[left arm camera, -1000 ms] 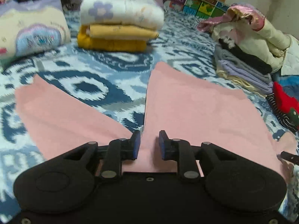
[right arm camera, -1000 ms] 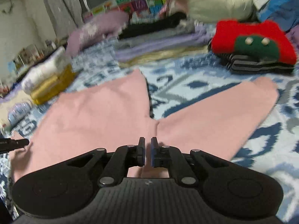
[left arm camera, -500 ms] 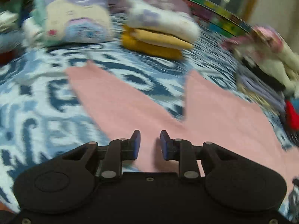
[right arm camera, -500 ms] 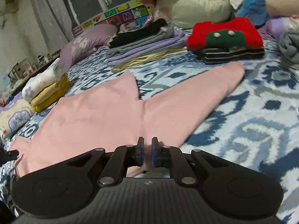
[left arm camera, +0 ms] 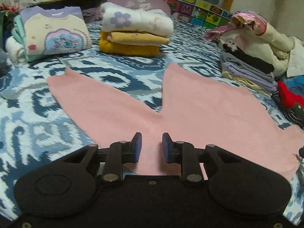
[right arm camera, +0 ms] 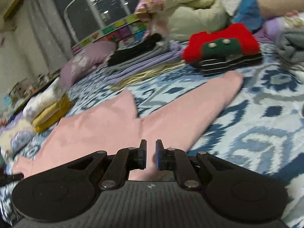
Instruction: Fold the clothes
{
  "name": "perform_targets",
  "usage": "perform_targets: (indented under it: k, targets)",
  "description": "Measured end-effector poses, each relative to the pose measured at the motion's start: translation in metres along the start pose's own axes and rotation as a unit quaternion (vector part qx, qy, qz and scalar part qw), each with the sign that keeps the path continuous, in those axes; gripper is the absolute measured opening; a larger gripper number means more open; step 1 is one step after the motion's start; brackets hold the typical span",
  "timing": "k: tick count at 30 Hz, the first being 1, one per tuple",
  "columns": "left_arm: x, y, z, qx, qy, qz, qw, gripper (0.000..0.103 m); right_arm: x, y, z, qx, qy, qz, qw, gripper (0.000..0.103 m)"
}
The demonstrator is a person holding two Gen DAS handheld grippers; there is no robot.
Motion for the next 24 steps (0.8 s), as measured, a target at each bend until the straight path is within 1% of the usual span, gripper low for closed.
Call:
perform_targets:
  k: [1, 4, 7, 9, 10, 11, 12, 13, 15, 16, 19, 21, 22, 23, 24]
  targets:
    - [-0.001, 0.002, -0.004, -0.006, 0.004, 0.003, 1.0000, 0.021, -0.003, -0.007, 0.000, 0.009, -0.005, -0.016, 1.000, 0.013]
    - [-0.007, 0.020, -0.011, -0.026, 0.013, 0.038, 0.9989, 0.021, -0.018, -0.034, 0.004, 0.041, -0.025, -0.059, 0.997, 0.013]
    - [-0.018, 0.040, -0.011, -0.047, 0.010, 0.071, 0.9963, 0.021, -0.037, -0.068, 0.006, 0.079, -0.048, -0.106, 0.990, 0.013]
    - [-0.026, 0.056, -0.008, -0.048, -0.008, 0.119, 0.9917, 0.021, -0.054, -0.088, 0.007, 0.096, -0.063, -0.145, 0.983, 0.013]
    - [-0.031, 0.063, -0.003, -0.053, -0.031, 0.146, 0.9874, 0.021, -0.064, -0.098, 0.007, 0.103, -0.073, -0.166, 0.978, 0.013]
    - [-0.037, 0.069, -0.002, -0.054, -0.039, 0.173, 0.9826, 0.021, -0.073, -0.107, 0.008, 0.110, -0.083, -0.187, 0.973, 0.013]
    - [-0.041, 0.074, -0.005, -0.047, -0.035, 0.195, 0.9790, 0.021, -0.080, -0.110, 0.007, 0.103, -0.092, -0.205, 0.969, 0.012]
    - [-0.042, 0.075, -0.007, -0.045, -0.035, 0.203, 0.9776, 0.021, -0.087, -0.112, 0.007, 0.095, -0.100, -0.223, 0.965, 0.011]
    - [-0.042, 0.076, -0.011, -0.048, -0.037, 0.202, 0.9776, 0.021, -0.100, -0.117, 0.007, 0.081, -0.117, -0.258, 0.956, 0.011]
    - [-0.041, 0.076, -0.015, -0.052, -0.034, 0.199, 0.9781, 0.021, -0.099, -0.118, 0.003, 0.078, -0.118, -0.264, 0.954, 0.011]
    - [-0.035, 0.079, -0.027, -0.065, -0.011, 0.188, 0.9800, 0.021, -0.093, -0.121, -0.008, 0.086, -0.096, -0.258, 0.958, 0.012]
    - [-0.032, 0.088, -0.032, -0.078, 0.011, 0.185, 0.9796, 0.021, -0.094, -0.125, -0.013, 0.098, -0.074, -0.271, 0.955, 0.012]
    - [-0.032, 0.094, -0.031, -0.087, 0.018, 0.187, 0.9784, 0.021, -0.095, -0.127, -0.013, 0.104, -0.071, -0.276, 0.953, 0.012]
    - [-0.034, 0.099, -0.029, -0.096, 0.017, 0.191, 0.9767, 0.021, -0.097, -0.130, -0.013, 0.110, -0.067, -0.281, 0.951, 0.012]
    - [-0.039, 0.105, -0.023, -0.100, 0.001, 0.203, 0.9741, 0.021, -0.100, -0.130, -0.010, 0.110, -0.072, -0.287, 0.949, 0.012]
Point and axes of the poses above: each gripper's, at about its wrist camera, not at the fingertips, and z roughly the way its jaws point, y to its right, x to its top, the point moved 1 cm from there along z, roughly the way its jaws point, and after that the axes turned 12 degrees about z, right-handed, at the moved point
